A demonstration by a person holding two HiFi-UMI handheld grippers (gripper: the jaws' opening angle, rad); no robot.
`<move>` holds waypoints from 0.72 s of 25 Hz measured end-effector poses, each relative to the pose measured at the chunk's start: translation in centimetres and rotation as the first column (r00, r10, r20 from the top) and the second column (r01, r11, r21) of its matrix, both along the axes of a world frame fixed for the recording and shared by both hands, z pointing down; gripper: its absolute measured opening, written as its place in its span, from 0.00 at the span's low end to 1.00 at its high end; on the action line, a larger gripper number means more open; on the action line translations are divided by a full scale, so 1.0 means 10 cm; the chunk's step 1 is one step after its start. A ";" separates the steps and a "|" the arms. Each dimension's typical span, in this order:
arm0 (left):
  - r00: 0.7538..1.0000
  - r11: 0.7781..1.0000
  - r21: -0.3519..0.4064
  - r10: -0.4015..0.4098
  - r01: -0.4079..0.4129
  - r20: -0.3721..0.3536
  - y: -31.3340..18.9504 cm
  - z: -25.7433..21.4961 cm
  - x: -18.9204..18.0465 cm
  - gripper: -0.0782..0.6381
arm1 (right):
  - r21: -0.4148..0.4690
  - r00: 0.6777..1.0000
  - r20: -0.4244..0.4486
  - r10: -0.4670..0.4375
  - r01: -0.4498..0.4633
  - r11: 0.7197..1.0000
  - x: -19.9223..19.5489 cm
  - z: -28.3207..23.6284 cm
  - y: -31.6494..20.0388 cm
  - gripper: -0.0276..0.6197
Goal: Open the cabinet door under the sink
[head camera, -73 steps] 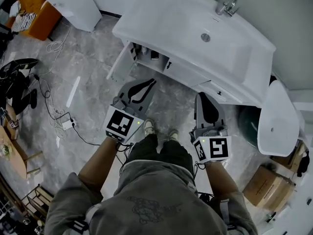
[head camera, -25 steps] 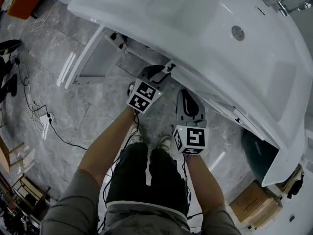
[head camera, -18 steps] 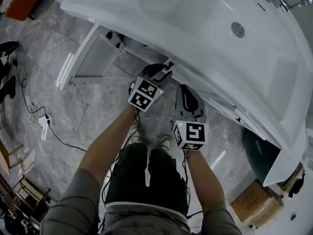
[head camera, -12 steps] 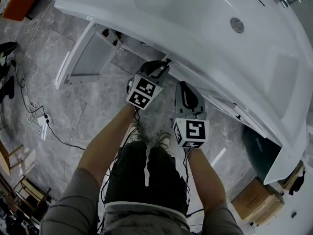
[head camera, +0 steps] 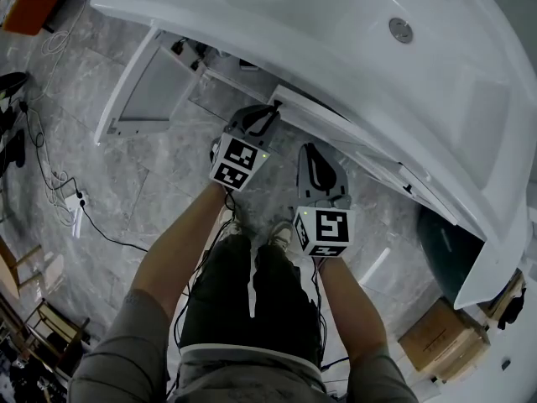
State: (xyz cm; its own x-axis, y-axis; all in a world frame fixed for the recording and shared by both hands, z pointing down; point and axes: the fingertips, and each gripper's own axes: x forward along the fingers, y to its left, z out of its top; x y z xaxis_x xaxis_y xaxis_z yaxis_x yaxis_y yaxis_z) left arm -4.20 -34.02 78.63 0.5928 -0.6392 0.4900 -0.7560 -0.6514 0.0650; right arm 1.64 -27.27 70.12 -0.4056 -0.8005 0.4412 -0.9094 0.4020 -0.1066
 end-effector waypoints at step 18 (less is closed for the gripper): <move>0.990 0.991 -0.056 -0.119 0.123 0.077 1.13 0.06 -0.03 0.18 | -0.057 0.997 0.017 0.074 -0.073 0.996 0.54 -0.21 1.11 0.10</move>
